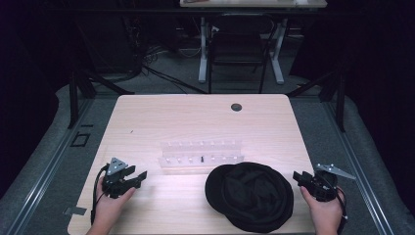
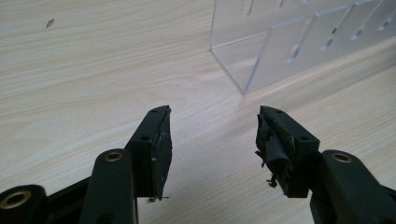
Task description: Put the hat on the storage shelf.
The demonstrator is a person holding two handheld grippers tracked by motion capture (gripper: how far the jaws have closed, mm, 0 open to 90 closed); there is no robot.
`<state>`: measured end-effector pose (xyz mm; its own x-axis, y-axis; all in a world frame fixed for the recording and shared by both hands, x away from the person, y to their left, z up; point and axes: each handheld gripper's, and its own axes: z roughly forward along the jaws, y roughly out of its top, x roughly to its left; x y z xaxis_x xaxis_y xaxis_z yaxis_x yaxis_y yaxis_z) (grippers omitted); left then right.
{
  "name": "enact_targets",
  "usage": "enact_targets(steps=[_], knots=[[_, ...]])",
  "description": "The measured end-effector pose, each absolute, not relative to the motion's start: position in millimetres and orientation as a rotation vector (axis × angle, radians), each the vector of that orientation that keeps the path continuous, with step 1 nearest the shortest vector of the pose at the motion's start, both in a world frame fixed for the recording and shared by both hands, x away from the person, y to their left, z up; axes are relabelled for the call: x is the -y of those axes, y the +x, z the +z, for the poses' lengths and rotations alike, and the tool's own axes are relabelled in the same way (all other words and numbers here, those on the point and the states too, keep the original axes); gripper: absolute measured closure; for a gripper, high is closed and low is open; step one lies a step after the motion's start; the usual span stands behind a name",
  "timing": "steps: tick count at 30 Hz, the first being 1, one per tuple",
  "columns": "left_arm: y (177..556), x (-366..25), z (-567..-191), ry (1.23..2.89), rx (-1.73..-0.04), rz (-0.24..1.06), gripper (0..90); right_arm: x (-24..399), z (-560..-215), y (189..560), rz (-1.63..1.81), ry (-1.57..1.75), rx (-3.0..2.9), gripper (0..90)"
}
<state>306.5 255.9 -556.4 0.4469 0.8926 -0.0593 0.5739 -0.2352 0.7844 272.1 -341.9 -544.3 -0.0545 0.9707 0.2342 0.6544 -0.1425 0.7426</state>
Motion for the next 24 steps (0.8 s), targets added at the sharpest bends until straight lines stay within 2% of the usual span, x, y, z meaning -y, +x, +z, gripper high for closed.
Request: enact_targets(steps=[11, 24], knots=[[304, -254, -555, 1.942, -1.217, 0.534, 45.5, 337, -529, 268, 1.005, 1.89, -1.753, 62.7], [301, -247, -553, 1.969, -1.166, 0.538, 45.7, 314, -489, 267, 0.899, 1.976, -1.934, 64.4]])
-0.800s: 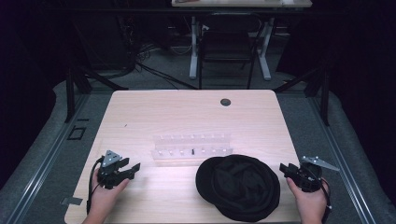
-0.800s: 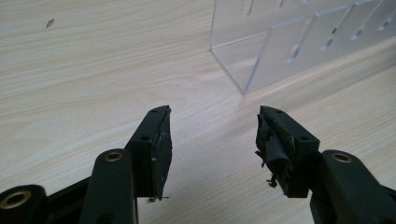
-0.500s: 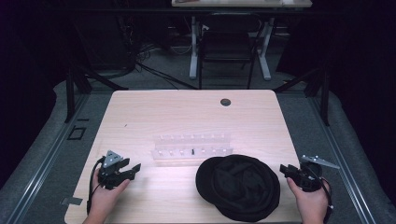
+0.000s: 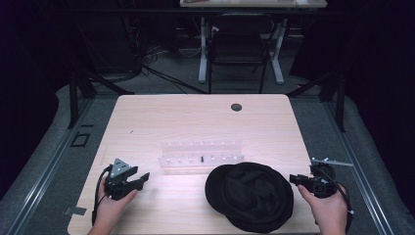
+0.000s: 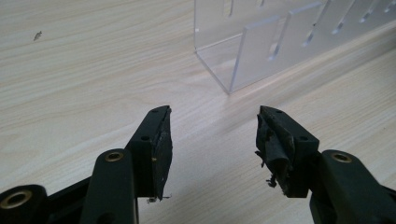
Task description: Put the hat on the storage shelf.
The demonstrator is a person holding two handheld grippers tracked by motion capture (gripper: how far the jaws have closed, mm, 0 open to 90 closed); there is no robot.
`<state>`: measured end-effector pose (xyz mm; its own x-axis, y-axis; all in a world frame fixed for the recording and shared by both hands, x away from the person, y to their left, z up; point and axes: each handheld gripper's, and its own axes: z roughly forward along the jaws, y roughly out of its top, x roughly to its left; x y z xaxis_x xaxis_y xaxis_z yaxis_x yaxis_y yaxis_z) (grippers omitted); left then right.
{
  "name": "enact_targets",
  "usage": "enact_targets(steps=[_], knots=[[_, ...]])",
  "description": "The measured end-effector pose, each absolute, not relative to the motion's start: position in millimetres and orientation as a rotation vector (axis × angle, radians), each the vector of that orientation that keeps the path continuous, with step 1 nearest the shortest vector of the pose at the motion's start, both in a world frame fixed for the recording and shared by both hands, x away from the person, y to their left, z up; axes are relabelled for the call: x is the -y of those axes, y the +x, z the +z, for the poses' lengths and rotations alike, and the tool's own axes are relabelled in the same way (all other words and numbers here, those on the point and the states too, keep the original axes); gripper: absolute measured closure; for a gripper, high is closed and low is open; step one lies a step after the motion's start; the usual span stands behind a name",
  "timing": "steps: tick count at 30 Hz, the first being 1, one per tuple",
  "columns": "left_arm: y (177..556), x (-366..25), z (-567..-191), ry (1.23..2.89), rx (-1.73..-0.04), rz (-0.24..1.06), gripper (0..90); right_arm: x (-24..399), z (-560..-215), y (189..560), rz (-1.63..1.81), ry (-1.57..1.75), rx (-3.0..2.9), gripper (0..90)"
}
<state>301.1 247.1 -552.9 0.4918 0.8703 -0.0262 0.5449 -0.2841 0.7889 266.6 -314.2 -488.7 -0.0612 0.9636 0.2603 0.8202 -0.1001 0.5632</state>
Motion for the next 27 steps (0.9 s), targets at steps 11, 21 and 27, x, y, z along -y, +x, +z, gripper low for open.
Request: enact_targets(steps=[11, 21, 27], knots=[[300, -244, -553, 1.978, -1.155, 0.536, 45.7, 303, -484, 261, 0.733, 2.011, -2.126, 68.3], [300, -243, -554, 1.985, -1.152, 0.534, 45.6, 310, -500, 267, 0.66, 2.055, -2.141, 71.8], [300, -242, -554, 1.987, -1.154, 0.532, 45.7, 313, -509, 274, 0.643, 2.105, -2.179, 81.8]])
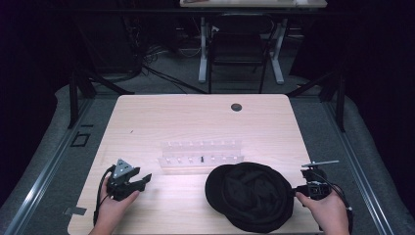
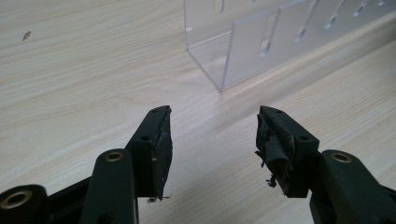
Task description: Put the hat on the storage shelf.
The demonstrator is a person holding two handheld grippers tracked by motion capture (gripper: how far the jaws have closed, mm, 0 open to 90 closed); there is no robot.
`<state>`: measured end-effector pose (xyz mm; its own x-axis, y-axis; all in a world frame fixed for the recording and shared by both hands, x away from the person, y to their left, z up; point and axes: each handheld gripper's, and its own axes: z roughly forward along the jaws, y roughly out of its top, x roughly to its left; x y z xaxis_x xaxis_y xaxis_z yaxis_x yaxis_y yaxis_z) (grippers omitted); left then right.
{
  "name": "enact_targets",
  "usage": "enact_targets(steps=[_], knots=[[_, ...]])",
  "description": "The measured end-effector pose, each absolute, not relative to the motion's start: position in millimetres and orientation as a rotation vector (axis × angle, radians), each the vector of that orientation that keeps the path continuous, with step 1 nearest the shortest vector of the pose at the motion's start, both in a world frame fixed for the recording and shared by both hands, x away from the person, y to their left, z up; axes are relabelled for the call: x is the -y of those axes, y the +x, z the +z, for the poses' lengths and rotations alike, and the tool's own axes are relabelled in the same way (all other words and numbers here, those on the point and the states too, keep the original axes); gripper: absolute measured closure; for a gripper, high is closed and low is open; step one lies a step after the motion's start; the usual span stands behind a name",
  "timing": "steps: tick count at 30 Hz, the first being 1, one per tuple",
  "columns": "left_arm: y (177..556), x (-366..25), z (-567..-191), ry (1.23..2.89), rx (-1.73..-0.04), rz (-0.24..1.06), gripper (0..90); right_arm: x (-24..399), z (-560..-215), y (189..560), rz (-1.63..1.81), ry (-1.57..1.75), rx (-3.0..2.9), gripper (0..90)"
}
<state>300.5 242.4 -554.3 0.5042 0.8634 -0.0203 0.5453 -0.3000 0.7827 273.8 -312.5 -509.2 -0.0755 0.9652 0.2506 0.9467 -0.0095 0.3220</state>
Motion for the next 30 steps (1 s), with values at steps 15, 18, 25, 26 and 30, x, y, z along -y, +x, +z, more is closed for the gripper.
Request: enact_targets(steps=[15, 18, 25, 26, 30], knots=[[300, -242, -554, 1.985, -1.158, 0.536, 45.8, 324, -501, 290, 0.507, 2.09, -2.247, 87.7], [301, -242, -555, 1.986, -1.159, 0.537, 45.8, 326, -500, 293, 0.48, 2.1, -2.259, 87.7], [301, -242, -555, 1.99, -1.162, 0.538, 45.8, 325, -500, 304, 0.413, 2.106, -2.331, 86.9], [301, -242, -555, 1.989, -1.161, 0.539, 45.8, 325, -500, 304, 0.413, 2.106, -2.331, 86.9], [301, -243, -555, 1.986, -1.161, 0.54, 45.8, 325, -501, 307, 0.405, 2.116, -2.35, 86.5]])
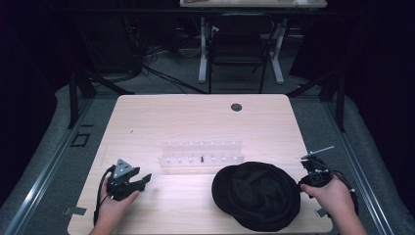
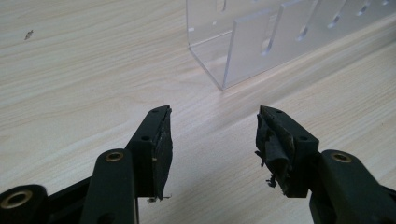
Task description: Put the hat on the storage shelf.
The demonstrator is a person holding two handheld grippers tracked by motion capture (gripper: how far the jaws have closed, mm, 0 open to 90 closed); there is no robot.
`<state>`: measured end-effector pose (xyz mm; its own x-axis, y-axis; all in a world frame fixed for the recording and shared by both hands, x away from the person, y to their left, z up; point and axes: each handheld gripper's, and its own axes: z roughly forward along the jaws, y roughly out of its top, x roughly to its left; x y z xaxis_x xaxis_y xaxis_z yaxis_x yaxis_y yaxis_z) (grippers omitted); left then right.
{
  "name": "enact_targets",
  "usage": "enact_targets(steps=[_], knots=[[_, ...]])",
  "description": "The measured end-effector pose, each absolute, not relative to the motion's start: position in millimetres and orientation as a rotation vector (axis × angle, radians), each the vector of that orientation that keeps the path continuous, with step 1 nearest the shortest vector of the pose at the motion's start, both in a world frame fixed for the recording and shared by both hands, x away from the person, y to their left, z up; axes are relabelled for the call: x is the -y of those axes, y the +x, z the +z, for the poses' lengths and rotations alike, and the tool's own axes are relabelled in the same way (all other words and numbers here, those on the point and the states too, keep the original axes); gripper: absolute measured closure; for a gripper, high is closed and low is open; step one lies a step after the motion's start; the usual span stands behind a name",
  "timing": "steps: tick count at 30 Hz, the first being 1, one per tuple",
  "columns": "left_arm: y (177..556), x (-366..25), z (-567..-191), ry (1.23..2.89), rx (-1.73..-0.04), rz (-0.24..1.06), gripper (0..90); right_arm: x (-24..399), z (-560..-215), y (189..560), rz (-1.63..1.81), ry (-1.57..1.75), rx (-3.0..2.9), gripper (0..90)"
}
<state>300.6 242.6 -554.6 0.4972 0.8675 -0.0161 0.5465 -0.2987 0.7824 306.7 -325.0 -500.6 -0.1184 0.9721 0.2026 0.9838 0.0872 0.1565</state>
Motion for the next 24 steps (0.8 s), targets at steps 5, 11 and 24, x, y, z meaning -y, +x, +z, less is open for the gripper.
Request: enact_targets(steps=[5, 11, 24], knots=[[301, -243, -555, 1.987, -1.161, 0.54, 45.8, 324, -504, 309, -0.363, -2.048, 2.281, 85.0], [301, -242, -555, 1.992, -1.159, 0.537, 45.8, 323, -509, 310, -0.408, -2.071, 2.243, 84.1], [301, -243, -555, 1.991, -1.159, 0.538, 45.8, 328, -515, 312, -0.357, -2.02, 2.228, 81.6]])
